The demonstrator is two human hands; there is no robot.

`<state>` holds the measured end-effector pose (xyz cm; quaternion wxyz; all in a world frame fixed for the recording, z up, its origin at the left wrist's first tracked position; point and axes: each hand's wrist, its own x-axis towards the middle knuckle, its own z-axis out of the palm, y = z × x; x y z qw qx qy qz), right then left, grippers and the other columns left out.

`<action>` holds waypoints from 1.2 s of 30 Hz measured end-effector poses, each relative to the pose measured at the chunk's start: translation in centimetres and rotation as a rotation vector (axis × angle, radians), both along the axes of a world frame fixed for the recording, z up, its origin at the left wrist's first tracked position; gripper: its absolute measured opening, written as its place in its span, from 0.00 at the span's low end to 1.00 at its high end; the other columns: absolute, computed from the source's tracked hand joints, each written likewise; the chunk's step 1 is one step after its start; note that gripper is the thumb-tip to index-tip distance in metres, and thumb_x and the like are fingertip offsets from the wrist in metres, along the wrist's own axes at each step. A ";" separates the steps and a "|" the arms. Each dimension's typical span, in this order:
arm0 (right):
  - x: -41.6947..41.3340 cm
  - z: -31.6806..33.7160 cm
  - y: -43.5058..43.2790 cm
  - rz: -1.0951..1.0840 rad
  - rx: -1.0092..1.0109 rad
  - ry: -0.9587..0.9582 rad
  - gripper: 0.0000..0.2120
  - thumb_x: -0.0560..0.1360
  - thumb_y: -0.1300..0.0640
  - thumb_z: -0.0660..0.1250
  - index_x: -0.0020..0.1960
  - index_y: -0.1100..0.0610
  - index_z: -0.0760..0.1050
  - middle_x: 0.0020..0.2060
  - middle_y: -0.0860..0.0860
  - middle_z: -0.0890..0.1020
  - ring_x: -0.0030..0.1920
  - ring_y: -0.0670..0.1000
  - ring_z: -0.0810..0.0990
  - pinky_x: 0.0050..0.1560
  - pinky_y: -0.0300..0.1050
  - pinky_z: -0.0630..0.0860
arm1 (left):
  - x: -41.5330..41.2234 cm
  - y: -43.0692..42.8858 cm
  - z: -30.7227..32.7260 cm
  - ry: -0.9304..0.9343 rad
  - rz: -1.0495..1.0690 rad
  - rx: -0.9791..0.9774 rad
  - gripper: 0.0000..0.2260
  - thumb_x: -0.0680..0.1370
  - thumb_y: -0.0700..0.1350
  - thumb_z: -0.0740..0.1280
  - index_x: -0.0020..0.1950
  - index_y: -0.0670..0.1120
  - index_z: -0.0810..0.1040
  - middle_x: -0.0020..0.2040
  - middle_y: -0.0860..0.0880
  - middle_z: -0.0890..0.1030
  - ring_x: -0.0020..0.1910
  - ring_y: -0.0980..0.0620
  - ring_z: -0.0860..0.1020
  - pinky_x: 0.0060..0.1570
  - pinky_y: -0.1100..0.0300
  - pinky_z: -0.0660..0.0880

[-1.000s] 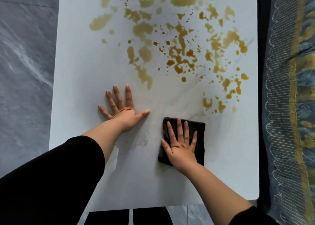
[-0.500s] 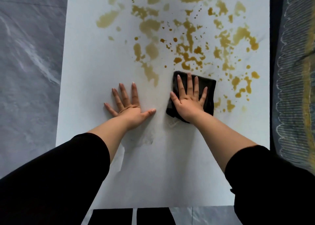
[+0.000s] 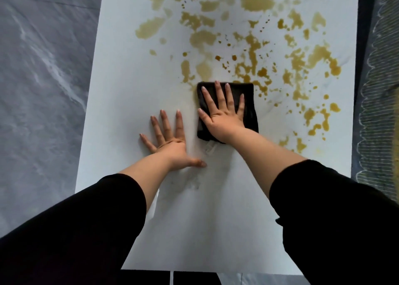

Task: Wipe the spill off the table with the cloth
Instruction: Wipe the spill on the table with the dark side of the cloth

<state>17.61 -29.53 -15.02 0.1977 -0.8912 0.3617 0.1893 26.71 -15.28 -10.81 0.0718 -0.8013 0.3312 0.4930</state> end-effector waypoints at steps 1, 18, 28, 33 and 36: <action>1.0 0.0 -0.6 0.006 -0.009 0.001 0.29 0.78 0.34 0.40 0.74 0.37 0.32 0.75 0.44 0.30 0.72 0.48 0.25 0.60 0.55 0.17 | 0.0 0.0 0.0 0.005 -0.005 -0.001 0.69 0.55 0.75 0.73 0.58 0.60 0.12 0.55 0.49 0.09 0.55 0.42 0.11 0.59 0.29 0.28; 0.1 0.2 0.6 0.147 0.054 0.006 0.27 0.78 0.35 0.41 0.68 0.31 0.25 0.68 0.39 0.22 0.68 0.44 0.20 0.59 0.52 0.15 | 0.3 0.0 -0.1 0.015 0.007 0.014 0.69 0.56 0.73 0.73 0.57 0.59 0.10 0.56 0.48 0.09 0.55 0.44 0.10 0.50 0.32 0.21; 1.8 0.5 0.8 0.127 0.044 -0.014 0.29 0.79 0.37 0.43 0.71 0.34 0.28 0.72 0.41 0.26 0.68 0.43 0.21 0.61 0.51 0.17 | 0.4 0.0 -0.1 0.019 0.015 0.018 0.69 0.56 0.72 0.74 0.58 0.59 0.10 0.57 0.48 0.09 0.55 0.44 0.10 0.48 0.34 0.19; -1.8 1.0 3.4 0.141 0.106 0.021 0.27 0.76 0.34 0.39 0.65 0.28 0.22 0.68 0.37 0.22 0.69 0.43 0.21 0.62 0.52 0.17 | 0.5 -0.1 -0.1 0.026 0.011 0.037 0.69 0.59 0.70 0.74 0.57 0.58 0.10 0.57 0.47 0.09 0.55 0.43 0.10 0.48 0.32 0.20; 0.4 0.8 1.9 0.167 0.085 -0.007 0.27 0.77 0.35 0.41 0.65 0.28 0.24 0.68 0.36 0.22 0.68 0.42 0.20 0.61 0.51 0.16 | 0.5 -0.1 0.0 0.030 0.026 0.032 0.69 0.57 0.72 0.73 0.58 0.58 0.10 0.58 0.47 0.09 0.56 0.43 0.10 0.48 0.33 0.18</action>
